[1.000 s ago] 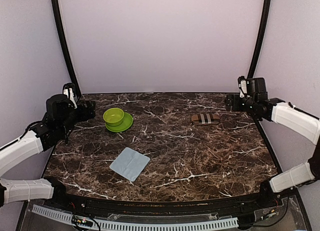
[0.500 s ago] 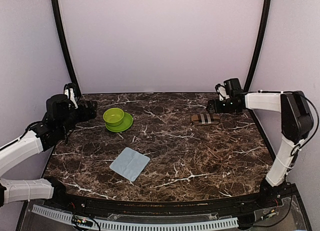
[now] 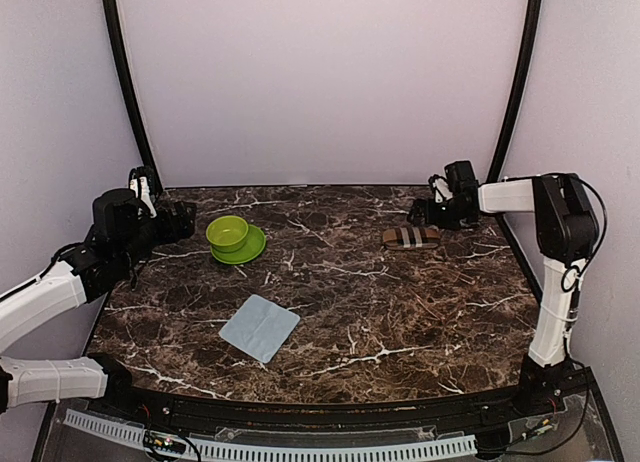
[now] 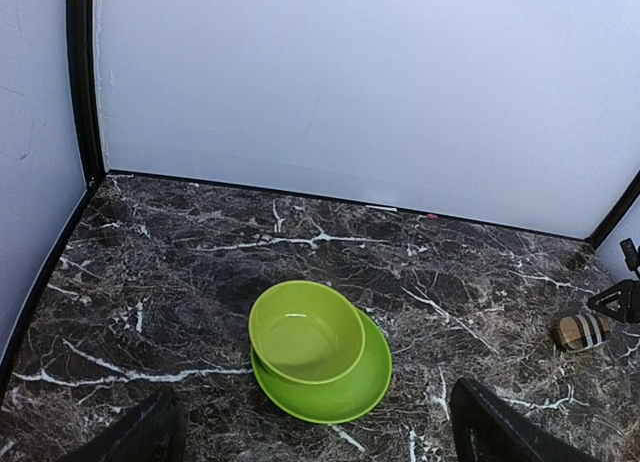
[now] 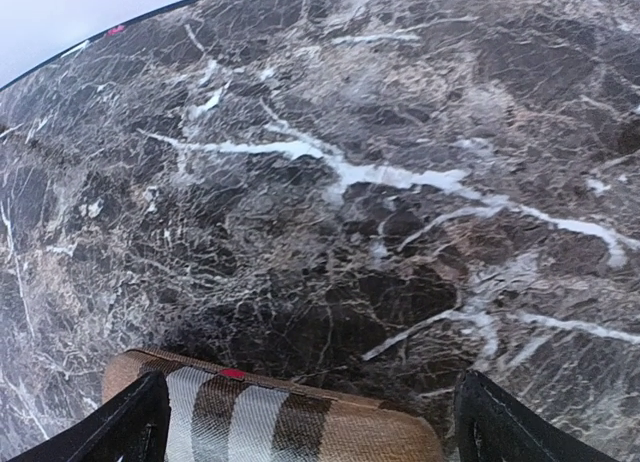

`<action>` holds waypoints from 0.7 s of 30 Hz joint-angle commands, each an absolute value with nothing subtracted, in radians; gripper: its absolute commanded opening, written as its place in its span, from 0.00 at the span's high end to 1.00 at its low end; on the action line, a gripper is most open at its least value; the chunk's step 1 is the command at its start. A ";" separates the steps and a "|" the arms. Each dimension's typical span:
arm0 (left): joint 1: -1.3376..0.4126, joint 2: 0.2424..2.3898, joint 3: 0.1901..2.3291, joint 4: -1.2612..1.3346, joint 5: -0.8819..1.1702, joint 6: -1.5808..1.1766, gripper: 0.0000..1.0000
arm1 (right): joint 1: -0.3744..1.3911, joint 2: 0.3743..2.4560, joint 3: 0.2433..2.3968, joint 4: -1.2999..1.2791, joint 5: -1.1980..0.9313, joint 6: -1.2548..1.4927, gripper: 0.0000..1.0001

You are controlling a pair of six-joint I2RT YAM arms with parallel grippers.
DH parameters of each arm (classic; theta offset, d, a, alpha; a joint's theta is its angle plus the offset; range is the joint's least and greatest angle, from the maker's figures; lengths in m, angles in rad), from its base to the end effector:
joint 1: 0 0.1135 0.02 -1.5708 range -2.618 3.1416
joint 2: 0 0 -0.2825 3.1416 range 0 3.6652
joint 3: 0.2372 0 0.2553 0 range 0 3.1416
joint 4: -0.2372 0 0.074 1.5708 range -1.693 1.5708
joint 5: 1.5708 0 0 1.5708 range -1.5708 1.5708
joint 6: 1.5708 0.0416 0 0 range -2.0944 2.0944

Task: Organize the sunglasses
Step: Rotate the sunglasses case to the center of the board.

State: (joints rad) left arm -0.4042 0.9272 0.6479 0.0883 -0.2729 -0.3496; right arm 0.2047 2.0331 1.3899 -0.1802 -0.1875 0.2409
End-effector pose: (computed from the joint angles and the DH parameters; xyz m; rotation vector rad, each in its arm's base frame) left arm 0.2044 -0.0752 0.3071 -0.1507 1.7583 -0.3087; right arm 0.4475 0.1008 0.1813 -0.0454 2.4194 0.4313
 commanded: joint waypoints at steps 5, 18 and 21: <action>-0.410 0.909 0.637 0.092 -0.263 -0.365 0.06 | 0.209 2.020 1.349 -0.155 -0.285 0.258 0.01; -0.411 0.897 0.608 0.103 -0.259 -0.374 0.06 | 0.216 1.958 1.245 -0.155 -0.298 0.206 0.01; -0.411 0.900 0.604 0.104 -0.258 -0.379 0.06 | 0.238 1.961 1.256 -0.172 -0.277 0.171 0.01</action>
State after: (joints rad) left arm -0.4046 0.9146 0.6220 0.0895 -0.2684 -0.3668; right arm 0.2115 1.9945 1.2560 -0.1646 -0.2878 0.2165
